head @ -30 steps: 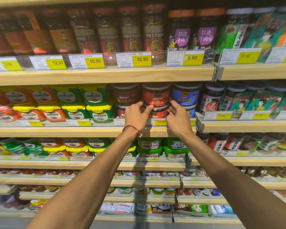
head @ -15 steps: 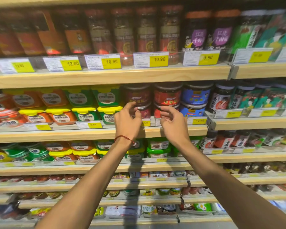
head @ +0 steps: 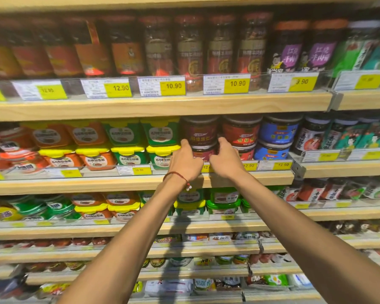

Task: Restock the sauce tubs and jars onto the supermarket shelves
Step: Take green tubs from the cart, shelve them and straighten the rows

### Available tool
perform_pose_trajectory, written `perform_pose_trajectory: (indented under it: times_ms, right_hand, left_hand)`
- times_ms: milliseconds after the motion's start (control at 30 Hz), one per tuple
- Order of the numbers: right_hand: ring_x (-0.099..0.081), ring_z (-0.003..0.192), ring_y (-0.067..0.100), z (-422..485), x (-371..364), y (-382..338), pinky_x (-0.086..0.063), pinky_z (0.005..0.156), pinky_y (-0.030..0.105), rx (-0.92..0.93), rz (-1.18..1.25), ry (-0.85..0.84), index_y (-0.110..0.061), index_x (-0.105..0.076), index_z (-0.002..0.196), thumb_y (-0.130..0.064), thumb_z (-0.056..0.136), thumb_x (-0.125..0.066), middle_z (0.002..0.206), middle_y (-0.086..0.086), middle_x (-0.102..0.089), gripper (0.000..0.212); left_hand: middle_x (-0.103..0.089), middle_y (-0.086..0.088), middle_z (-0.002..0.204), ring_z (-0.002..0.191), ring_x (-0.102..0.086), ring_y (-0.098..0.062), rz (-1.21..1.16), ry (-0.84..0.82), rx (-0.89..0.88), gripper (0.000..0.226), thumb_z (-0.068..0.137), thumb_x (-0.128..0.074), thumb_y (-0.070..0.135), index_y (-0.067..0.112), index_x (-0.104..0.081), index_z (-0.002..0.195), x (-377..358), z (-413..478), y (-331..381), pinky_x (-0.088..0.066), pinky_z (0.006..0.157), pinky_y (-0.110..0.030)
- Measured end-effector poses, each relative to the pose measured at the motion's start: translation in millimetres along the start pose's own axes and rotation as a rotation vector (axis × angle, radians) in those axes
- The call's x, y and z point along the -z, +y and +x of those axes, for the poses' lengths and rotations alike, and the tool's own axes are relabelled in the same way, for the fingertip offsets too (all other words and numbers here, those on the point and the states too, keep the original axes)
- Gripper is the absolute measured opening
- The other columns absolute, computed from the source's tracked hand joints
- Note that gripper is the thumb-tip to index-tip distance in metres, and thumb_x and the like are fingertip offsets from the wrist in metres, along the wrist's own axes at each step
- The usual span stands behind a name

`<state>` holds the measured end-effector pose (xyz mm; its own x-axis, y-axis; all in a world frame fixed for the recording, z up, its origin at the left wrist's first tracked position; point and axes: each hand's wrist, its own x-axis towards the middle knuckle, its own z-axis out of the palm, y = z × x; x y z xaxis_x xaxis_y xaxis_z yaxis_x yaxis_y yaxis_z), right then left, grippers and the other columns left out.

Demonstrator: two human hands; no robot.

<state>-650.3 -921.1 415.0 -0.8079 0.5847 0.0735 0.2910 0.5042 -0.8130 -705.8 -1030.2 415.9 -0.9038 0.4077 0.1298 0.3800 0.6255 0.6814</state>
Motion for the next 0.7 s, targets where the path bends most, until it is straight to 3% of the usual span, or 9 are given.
perform_pose_trajectory:
  times_ms: [167, 233, 367, 467, 600, 700]
  right_hand:
    - [-0.059, 0.117, 0.032, 4, 5, -1, -0.039, 0.085, 0.027, -0.002, -0.035, -0.044, -0.011, -0.053, 0.132, -0.003, 0.090, -0.053, 0.128, 0.013, -0.064, 0.043]
    - [-0.059, 0.119, 0.031, 2, 6, 1, -0.038, 0.088, 0.026, 0.017, -0.053, -0.052, -0.011, -0.054, 0.132, -0.001, 0.090, -0.053, 0.130, 0.011, -0.064, 0.043]
    - [-0.059, 0.121, 0.029, 0, 4, 4, -0.044, 0.101, 0.032, 0.044, -0.049, -0.051, -0.013, -0.055, 0.132, 0.000, 0.088, -0.055, 0.131, 0.009, -0.066, 0.046]
    - [-0.059, 0.124, 0.028, -2, 7, 6, -0.047, 0.109, 0.039, 0.045, -0.043, -0.056, -0.014, -0.053, 0.137, -0.002, 0.084, -0.054, 0.133, 0.007, -0.065, 0.054]
    - [-0.054, 0.134, 0.025, -2, 8, 16, -0.045, 0.114, 0.044, 0.047, -0.032, -0.069, -0.019, -0.043, 0.150, -0.019, 0.065, -0.043, 0.144, 0.004, -0.059, 0.084]
    - [-0.050, 0.138, 0.026, -6, 9, 18, -0.042, 0.117, 0.045, 0.063, -0.011, -0.078, -0.018, -0.036, 0.156, -0.009, 0.072, -0.047, 0.148, 0.006, -0.056, 0.084]
  left_hand:
    - [-0.060, -0.023, 0.118, 0.107, -0.060, -0.041, -0.022, -0.050, -0.041, 0.043, 0.086, -0.055, 0.002, 0.000, -0.037, 0.125, -2, 2, -2, -0.049, 0.082, -0.039]
    - [-0.062, -0.020, 0.111, 0.100, -0.061, -0.039, -0.037, -0.037, -0.065, 0.042, 0.084, -0.055, 0.001, 0.002, -0.038, 0.123, -1, 0, -6, -0.054, 0.084, -0.045]
    - [-0.064, -0.014, 0.106, 0.095, -0.061, -0.035, -0.061, -0.030, -0.089, 0.046, 0.082, -0.056, -0.002, 0.004, -0.042, 0.126, 4, -5, -10, -0.053, 0.082, -0.040]
    - [-0.066, -0.014, 0.112, 0.100, -0.062, -0.035, -0.061, -0.031, -0.111, 0.050, 0.080, -0.056, -0.002, 0.006, -0.044, 0.128, 6, -11, -12, -0.053, 0.085, -0.040]
    - [-0.067, -0.013, 0.115, 0.102, -0.060, -0.033, -0.047, -0.021, -0.129, 0.054, 0.081, -0.056, -0.001, 0.008, -0.043, 0.133, 7, -16, -12, -0.052, 0.088, -0.037]
    - [-0.064, -0.010, 0.112, 0.099, -0.056, -0.029, -0.046, -0.023, -0.133, 0.057, 0.083, -0.055, 0.000, 0.009, -0.042, 0.138, 8, -19, -13, -0.045, 0.085, -0.031]
